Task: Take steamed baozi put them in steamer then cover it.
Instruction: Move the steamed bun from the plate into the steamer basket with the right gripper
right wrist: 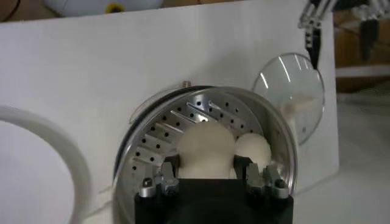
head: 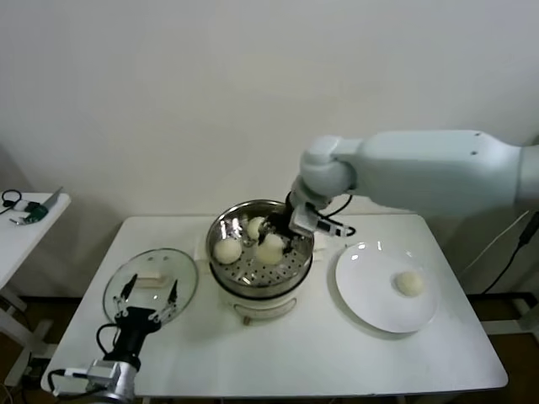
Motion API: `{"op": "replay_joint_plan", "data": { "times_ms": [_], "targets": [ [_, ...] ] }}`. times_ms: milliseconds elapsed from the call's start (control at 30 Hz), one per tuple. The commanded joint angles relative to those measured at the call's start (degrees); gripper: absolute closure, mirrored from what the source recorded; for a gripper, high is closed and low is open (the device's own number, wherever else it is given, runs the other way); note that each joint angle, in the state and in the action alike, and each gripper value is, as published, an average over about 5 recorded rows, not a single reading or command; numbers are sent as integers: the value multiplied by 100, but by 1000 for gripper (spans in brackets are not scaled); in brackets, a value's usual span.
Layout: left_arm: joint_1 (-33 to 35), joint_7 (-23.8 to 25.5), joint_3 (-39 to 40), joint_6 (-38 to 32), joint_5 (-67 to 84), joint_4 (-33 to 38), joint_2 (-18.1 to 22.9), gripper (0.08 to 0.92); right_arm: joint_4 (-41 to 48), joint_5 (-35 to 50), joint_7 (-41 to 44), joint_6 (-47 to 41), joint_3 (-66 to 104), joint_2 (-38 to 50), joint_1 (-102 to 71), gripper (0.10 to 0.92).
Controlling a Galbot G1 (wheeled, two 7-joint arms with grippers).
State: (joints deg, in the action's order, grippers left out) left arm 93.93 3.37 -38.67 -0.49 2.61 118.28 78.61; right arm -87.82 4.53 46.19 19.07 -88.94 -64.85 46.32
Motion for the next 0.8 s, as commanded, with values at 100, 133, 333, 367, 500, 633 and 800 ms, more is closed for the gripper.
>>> {"op": "replay_joint_plan", "data": {
  "times_ms": [100,133,333,367,500,633,800],
  "targets": [
    [8,-8,-46,-22,-11,-16,28,177,934,-1524,-383,709,331,-820,-1350,423],
    [8,-10,-50,-25,-11,-20,31,177,992,-1552,-389,711,342,-846,-1392,423],
    [22,-11,-59,-27,2,-5,33,177,1176,-1619,-283,756,363,-888,-1435,423],
    [23,-11,-60,-28,4,-5,32,177,1179,-1604,-258,768,360,-879,-1413,423],
    [15,-10,-45,-25,-2,-4,40,177,1102,-1356,-148,783,311,-835,-1282,423],
    [-9,-5,-9,-8,-19,18,69,177,1052,-1131,-117,805,269,-816,-1197,412],
    [9,8,1,-13,-20,45,44,177,917,-38,302,788,133,-685,-644,317]
  ]
}}
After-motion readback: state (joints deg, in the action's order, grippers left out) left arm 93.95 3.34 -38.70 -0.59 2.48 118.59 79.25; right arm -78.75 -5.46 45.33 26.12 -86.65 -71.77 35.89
